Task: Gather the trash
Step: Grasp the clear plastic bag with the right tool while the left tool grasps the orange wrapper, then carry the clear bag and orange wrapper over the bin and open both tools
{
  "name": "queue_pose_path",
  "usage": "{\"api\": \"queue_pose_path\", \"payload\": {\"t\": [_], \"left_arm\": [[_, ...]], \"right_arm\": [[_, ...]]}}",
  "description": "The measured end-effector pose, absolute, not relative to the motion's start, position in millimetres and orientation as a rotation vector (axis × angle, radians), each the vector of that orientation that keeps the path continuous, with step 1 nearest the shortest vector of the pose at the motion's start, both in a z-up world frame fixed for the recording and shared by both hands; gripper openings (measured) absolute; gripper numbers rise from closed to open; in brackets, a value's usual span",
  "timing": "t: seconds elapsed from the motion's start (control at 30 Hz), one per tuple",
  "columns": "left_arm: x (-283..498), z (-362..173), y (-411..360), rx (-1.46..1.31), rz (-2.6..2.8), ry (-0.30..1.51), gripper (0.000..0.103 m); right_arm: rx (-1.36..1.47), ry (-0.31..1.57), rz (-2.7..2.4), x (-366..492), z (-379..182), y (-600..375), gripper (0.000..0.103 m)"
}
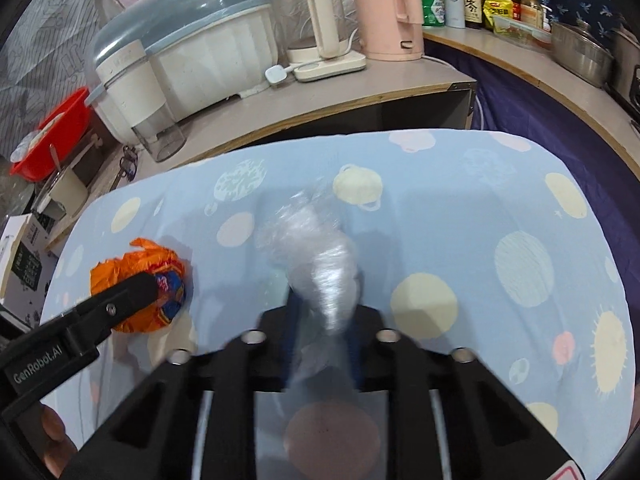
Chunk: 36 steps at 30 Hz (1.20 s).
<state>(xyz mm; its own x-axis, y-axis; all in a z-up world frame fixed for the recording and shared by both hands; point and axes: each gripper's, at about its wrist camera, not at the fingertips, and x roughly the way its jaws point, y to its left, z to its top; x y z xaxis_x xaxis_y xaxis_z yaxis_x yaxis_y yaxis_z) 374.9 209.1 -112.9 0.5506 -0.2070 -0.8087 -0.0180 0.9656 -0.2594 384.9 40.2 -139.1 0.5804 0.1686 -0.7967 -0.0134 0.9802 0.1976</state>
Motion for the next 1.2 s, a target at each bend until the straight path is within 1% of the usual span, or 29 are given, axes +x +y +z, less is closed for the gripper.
{"api": "queue_pose_path", "payload": {"t": [0.17, 0.23, 0.53, 0.87, 1.0, 1.2], "left_arm": [[363.4, -105.0, 204.5, -0.228, -0.138, 0.978, 0.033], [357.7, -100.3, 202.9, -0.229, -0.149, 0.978, 0.025], [308.0, -56.5, 175.7, -0.204, -0.235, 0.917, 0.025], [235.6, -8.1, 111.5, -0.139, -0.38, 0.856, 0.025], [208.9, 0.8, 85.4, -0.108, -0.427, 0.844, 0.025], [174.0, 3.6, 44.3, -0.052, -0.496, 0.85, 0.025]], "right_arm": [[0.174, 0.921, 0.111, 365.0, -128.1, 34.7, 0.011], [0.185, 0.909, 0.108, 354.0, -120.7, 28.5, 0.011], [0.207, 0.835, 0.06, 287.2, -78.3, -7.2, 0.011], [0.251, 0.752, -0.033, 202.0, -33.2, -63.0, 0.011], [0.248, 0.731, -0.079, 167.7, -21.6, -87.9, 0.011], [0.257, 0.751, -0.157, 120.7, -15.6, -129.8, 0.011]]}}
